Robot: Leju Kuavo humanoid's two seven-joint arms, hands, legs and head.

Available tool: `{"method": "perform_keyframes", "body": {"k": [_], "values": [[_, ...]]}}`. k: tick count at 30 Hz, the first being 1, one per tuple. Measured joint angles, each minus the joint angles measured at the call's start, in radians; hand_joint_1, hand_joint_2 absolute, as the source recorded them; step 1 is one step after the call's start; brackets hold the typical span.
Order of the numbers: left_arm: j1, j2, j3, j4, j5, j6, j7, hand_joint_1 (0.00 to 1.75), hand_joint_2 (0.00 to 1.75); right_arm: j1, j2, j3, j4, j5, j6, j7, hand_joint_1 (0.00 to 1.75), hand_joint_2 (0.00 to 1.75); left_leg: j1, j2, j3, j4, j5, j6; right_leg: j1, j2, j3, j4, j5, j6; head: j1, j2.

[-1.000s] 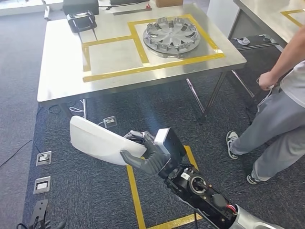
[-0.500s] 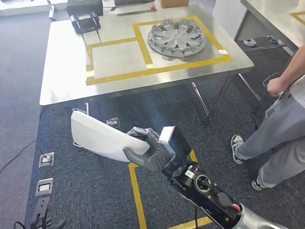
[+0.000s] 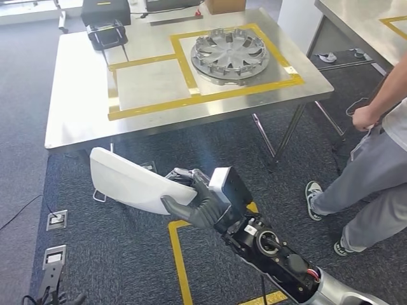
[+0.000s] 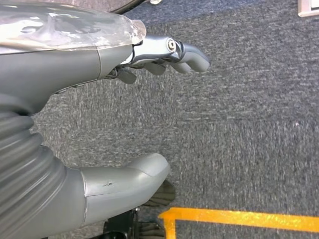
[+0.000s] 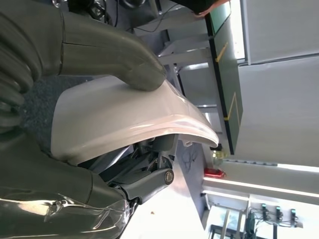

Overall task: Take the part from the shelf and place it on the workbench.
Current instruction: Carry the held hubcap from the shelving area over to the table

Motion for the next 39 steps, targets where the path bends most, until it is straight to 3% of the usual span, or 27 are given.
{"method": "perform_keyframes", "body": {"k": [3, 4, 6, 7, 8, 9, 10, 12, 13, 14, 18, 20, 22, 23, 24, 25, 27, 29, 32, 34, 37, 38, 39], "values": [[-0.006, -0.001, -0.001, 0.000, -0.002, 0.000, 0.007, 0.00, 1.75, -0.016, 0.000, 0.000, 0.006, -0.001, 0.005, -0.020, 1.75, 1.75, 0.006, -0.001, 0.010, -0.011, -0.002, 0.013, -0.002, -0.003, -0.011, 0.027, -0.024, 0.016, 0.003, 0.000], [-0.009, -0.002, -0.001, 0.000, -0.002, 0.000, 0.009, 0.00, 1.75, -0.023, 0.000, -0.001, 0.009, -0.002, 0.008, -0.028, 1.75, 1.75, 0.009, -0.001, 0.015, -0.014, -0.003, 0.018, -0.004, -0.003, -0.032, 0.071, -0.046, 0.021, 0.007, 0.000], [-0.012, -0.002, -0.001, 0.000, 0.001, 0.000, 0.010, 0.00, 1.75, -0.030, 0.000, 0.000, 0.021, -0.007, 0.016, -0.041, 1.75, 1.75, 0.009, -0.001, 0.022, -0.015, -0.009, 0.024, -0.010, -0.004, -0.104, 0.210, -0.100, 0.032, 0.014, 0.000], [-0.012, -0.002, -0.001, 0.000, 0.004, 0.000, 0.010, 0.00, 1.75, -0.031, 0.000, 0.000, 0.028, -0.009, 0.020, -0.046, 1.75, 1.75, 0.009, -0.001, 0.026, -0.015, -0.013, 0.026, -0.013, -0.004, -0.141, 0.273, -0.116, 0.036, 0.015, 0.000], [-0.010, -0.002, -0.001, 0.000, 0.006, -0.001, 0.010, 0.00, 1.75, -0.031, 0.000, 0.001, 0.037, -0.011, 0.023, -0.051, 1.75, 1.75, 0.009, -0.001, 0.031, -0.015, -0.017, 0.025, -0.015, -0.005, -0.165, 0.305, -0.114, 0.040, 0.016, 0.000], [-0.008, -0.002, -0.001, 0.000, 0.007, -0.001, 0.010, 0.00, 1.75, -0.031, 0.000, 0.001, 0.044, -0.013, 0.026, -0.055, 1.75, 1.75, 0.010, -0.002, 0.038, -0.014, -0.022, 0.023, -0.018, -0.005, -0.171, 0.296, -0.090, 0.043, 0.017, 0.000], [-0.007, -0.002, -0.001, 0.000, 0.009, -0.003, 0.010, 0.00, 1.75, -0.032, 0.001, 0.001, 0.052, -0.014, 0.029, -0.060, 1.75, 1.75, 0.010, -0.004, 0.046, -0.013, -0.029, 0.021, -0.021, -0.006, -0.156, 0.245, -0.046, 0.044, 0.018, 0.000], [-0.006, -0.002, -0.001, 0.000, 0.011, -0.006, 0.009, 0.00, 1.75, -0.037, 0.001, 0.001, 0.066, -0.017, 0.033, -0.068, 1.75, 1.75, 0.010, -0.006, 0.060, -0.011, -0.042, 0.013, -0.022, -0.007, -0.102, 0.104, 0.039, 0.043, 0.019, 0.000], [-0.006, -0.001, -0.001, 0.000, 0.013, -0.007, 0.009, 0.00, 1.75, -0.039, 0.002, 0.002, 0.073, -0.018, 0.035, -0.072, 1.75, 1.75, 0.009, -0.007, 0.062, -0.010, -0.046, 0.008, -0.021, -0.007, -0.079, 0.051, 0.057, 0.039, 0.019, 0.000], [-0.006, -0.001, -0.001, 0.000, 0.013, -0.008, 0.008, 0.00, 1.75, -0.040, 0.002, 0.002, 0.080, -0.019, 0.036, -0.075, 1.75, 1.75, 0.008, -0.007, 0.061, -0.009, -0.048, 0.003, -0.019, -0.007, -0.067, 0.024, 0.059, 0.034, 0.018, 0.000], [-0.005, 0.002, -0.001, 0.001, 0.015, -0.009, 0.007, 0.00, 1.75, -0.044, 0.004, 0.004, 0.101, -0.021, 0.041, -0.085, 1.75, 1.75, 0.010, -0.005, 0.054, 0.012, -0.065, -0.017, -0.018, -0.004, -0.047, 0.003, 0.045, 0.006, 0.014, 0.000], [-0.005, 0.003, -0.001, 0.001, 0.015, -0.009, 0.007, 0.00, 1.75, -0.048, 0.007, 0.004, 0.109, -0.021, 0.043, -0.087, 1.75, 1.75, 0.013, -0.005, 0.000, 0.118, -0.109, -0.025, -0.020, -0.006, -0.035, -0.003, 0.041, -0.006, 0.006, 0.000], [-0.001, 0.004, -0.001, 0.001, 0.016, -0.009, 0.006, 0.00, 1.75, -0.050, 0.010, 0.005, 0.118, -0.021, 0.044, -0.087, 1.75, 1.75, 0.013, -0.005, -0.094, 0.270, -0.155, -0.029, -0.018, -0.007, -0.029, -0.003, 0.034, -0.014, 0.001, 0.000], [0.002, 0.004, -0.001, 0.001, 0.016, -0.009, 0.006, 0.00, 1.75, -0.050, 0.010, 0.006, 0.123, -0.021, 0.044, -0.087, 1.75, 1.75, 0.013, -0.005, -0.127, 0.312, -0.156, -0.030, -0.018, -0.007, -0.025, -0.003, 0.030, -0.016, 0.001, 0.000], [0.005, 0.004, -0.001, 0.001, 0.016, -0.009, 0.006, 0.00, 1.75, -0.049, 0.010, 0.006, 0.127, -0.021, 0.044, -0.087, 1.75, 1.75, 0.013, -0.005, -0.140, 0.313, -0.137, -0.030, -0.017, -0.006, -0.020, -0.003, 0.026, -0.017, 0.000, 0.000], [0.006, 0.004, -0.001, 0.001, 0.016, -0.009, 0.006, 0.00, 1.75, -0.049, 0.011, 0.007, 0.131, -0.021, 0.044, -0.087, 1.75, 1.75, 0.013, -0.004, -0.130, 0.270, -0.099, -0.028, -0.017, -0.005, -0.014, -0.003, 0.022, -0.016, 0.000, 0.000], [0.005, 0.006, -0.001, 0.001, 0.016, -0.009, 0.006, 0.00, 1.75, -0.049, 0.012, 0.008, 0.136, -0.021, 0.044, -0.087, 1.75, 1.75, 0.012, -0.004, -0.071, 0.120, -0.014, -0.022, -0.015, -0.004, -0.001, -0.002, 0.009, -0.009, -0.001, 0.000], [0.003, 0.008, -0.001, 0.001, 0.016, -0.009, 0.006, 0.00, 1.75, -0.050, 0.012, 0.009, 0.141, -0.021, 0.044, -0.087, 1.75, 1.75, 0.009, -0.004, -0.027, 0.019, 0.018, -0.015, -0.011, -0.002, 0.005, -0.002, -0.002, 0.000, -0.002, 0.000], [0.002, 0.008, -0.001, 0.001, 0.016, -0.009, 0.006, 0.00, 1.75, -0.052, 0.013, 0.009, 0.146, -0.021, 0.045, -0.087, 1.75, 1.75, 0.008, -0.006, -0.015, 0.000, 0.006, 0.000, -0.011, -0.002, 0.007, -0.002, -0.016, 0.015, 0.000, 0.000], [0.001, 0.008, -0.001, 0.001, 0.016, -0.009, 0.006, 0.00, 1.75, -0.053, 0.014, 0.009, 0.149, -0.021, 0.045, -0.088, 1.75, 1.75, 0.010, -0.006, -0.005, -0.004, -0.001, 0.013, -0.014, -0.004, -0.012, 0.046, -0.045, 0.025, 0.002, 0.000], [0.002, 0.008, -0.001, 0.001, 0.016, -0.009, 0.006, 0.00, 1.75, -0.053, 0.014, 0.010, 0.154, -0.021, 0.045, -0.088, 1.75, 1.75, 0.009, -0.005, 0.009, -0.005, -0.013, 0.025, -0.015, -0.006, -0.119, 0.251, -0.122, 0.032, 0.006, 0.000], [0.003, 0.008, -0.001, 0.001, 0.016, -0.009, 0.006, 0.00, 1.75, -0.052, 0.014, 0.010, 0.156, -0.021, 0.045, -0.088, 1.75, 1.75, 0.008, -0.006, 0.015, -0.004, -0.019, 0.026, -0.015, -0.006, -0.153, 0.301, -0.129, 0.033, 0.007, 0.000], [0.004, 0.007, -0.001, 0.001, 0.016, -0.009, 0.006, 0.00, 1.75, -0.051, 0.014, 0.010, 0.159, -0.021, 0.045, -0.088, 1.75, 1.75, 0.008, -0.006, 0.022, -0.004, -0.024, 0.025, -0.015, -0.006, -0.171, 0.317, -0.116, 0.033, 0.008, 0.000]]}}
